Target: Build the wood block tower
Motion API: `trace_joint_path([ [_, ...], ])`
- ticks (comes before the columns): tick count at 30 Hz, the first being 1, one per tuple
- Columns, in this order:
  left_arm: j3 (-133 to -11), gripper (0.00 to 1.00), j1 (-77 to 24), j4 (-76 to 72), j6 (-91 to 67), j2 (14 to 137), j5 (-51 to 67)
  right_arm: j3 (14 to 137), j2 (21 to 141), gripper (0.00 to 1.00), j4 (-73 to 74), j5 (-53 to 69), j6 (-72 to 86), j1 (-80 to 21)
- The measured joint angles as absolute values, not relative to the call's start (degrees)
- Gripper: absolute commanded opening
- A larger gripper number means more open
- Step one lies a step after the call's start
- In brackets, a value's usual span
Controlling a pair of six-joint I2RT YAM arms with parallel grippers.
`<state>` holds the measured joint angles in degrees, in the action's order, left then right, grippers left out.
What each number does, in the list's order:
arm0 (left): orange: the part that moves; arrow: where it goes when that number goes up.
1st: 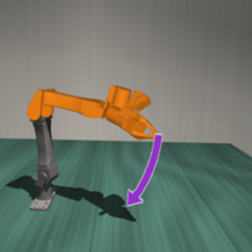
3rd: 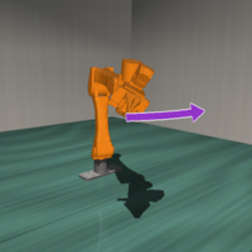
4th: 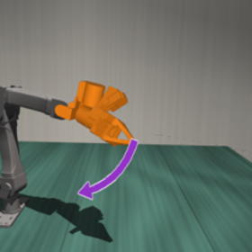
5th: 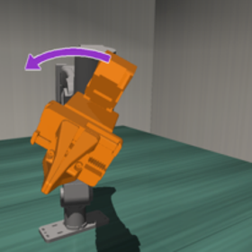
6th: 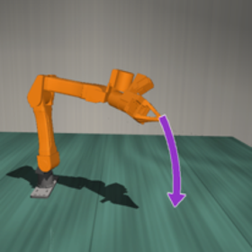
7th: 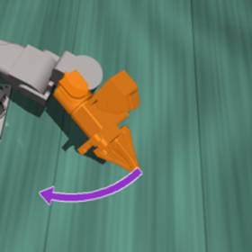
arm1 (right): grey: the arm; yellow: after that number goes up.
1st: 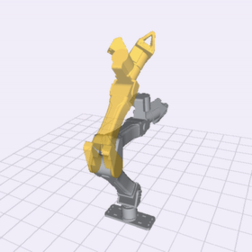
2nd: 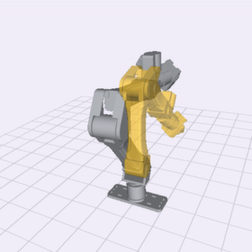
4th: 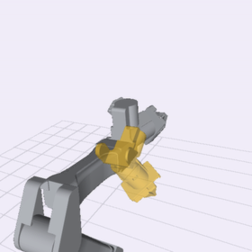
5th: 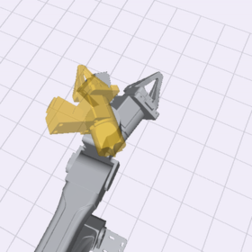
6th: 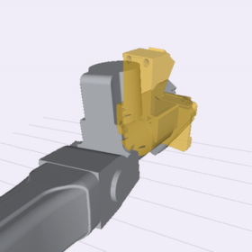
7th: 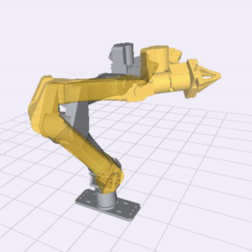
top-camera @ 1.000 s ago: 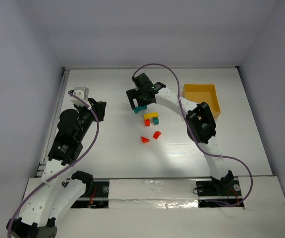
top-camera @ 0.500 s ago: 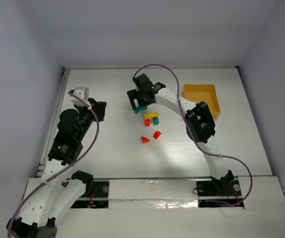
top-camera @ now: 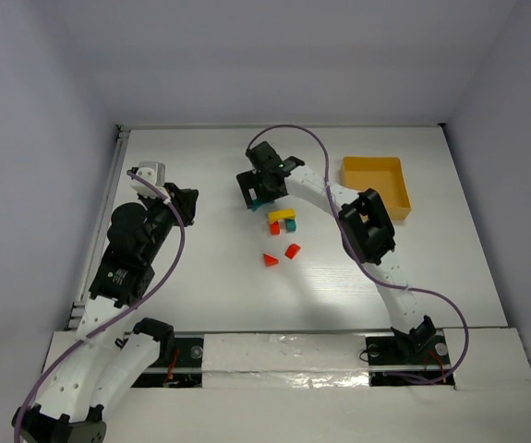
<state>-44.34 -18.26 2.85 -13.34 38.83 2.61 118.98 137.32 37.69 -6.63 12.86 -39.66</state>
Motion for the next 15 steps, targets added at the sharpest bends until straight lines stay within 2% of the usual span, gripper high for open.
trace_joint_path([
  [12, -44.3, 0.15, -18.3, 2.9, -13.3, 38.9, 2.8, 119.7, 137.3, 0.88, 37.7, -7.1, 12.8, -39.7],
  [15, -44.3, 0.15, -18.3, 2.9, -13.3, 38.9, 2.8, 119.7, 137.3, 0.83, 37.7, -7.1, 12.8, -39.7],
])
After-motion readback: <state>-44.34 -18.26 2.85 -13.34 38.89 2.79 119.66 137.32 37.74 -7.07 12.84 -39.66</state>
